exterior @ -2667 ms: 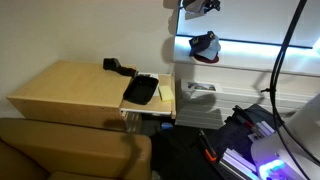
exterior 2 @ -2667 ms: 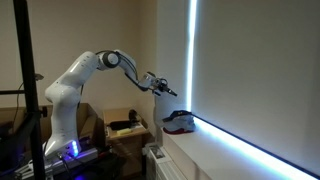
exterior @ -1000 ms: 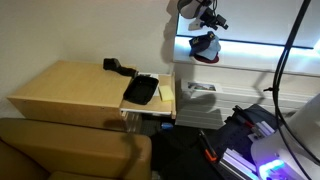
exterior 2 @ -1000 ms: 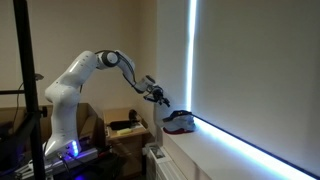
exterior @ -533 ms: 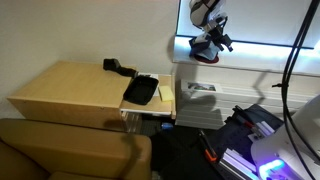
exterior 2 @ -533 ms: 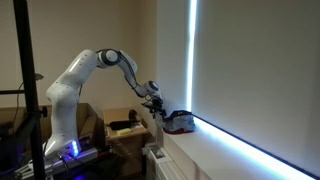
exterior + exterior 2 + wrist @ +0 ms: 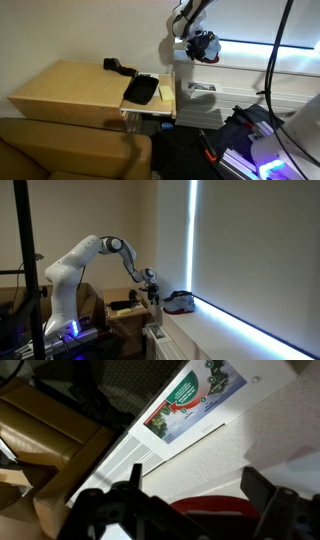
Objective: Pick the caps on top of the cabinet, pile them on top of the red cap then close the drawer
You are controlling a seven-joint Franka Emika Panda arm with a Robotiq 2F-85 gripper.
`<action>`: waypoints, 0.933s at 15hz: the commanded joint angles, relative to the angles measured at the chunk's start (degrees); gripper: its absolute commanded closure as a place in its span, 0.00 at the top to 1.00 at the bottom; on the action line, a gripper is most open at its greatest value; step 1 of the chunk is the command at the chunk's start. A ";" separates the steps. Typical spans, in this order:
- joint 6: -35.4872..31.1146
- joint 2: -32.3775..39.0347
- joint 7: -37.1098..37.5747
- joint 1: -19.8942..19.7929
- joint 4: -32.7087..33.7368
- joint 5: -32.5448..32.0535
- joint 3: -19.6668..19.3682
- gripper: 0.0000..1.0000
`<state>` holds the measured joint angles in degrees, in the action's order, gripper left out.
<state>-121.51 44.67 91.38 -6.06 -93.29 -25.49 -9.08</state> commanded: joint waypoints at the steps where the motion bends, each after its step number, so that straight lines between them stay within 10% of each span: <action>1: -1.32 0.26 -3.38 2.39 -0.02 2.08 -3.31 1.00; 14: -2.13 14.04 -25.19 5.23 5.65 9.20 1.69 1.00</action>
<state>-123.29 55.89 72.66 -3.06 -90.23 -18.79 -8.42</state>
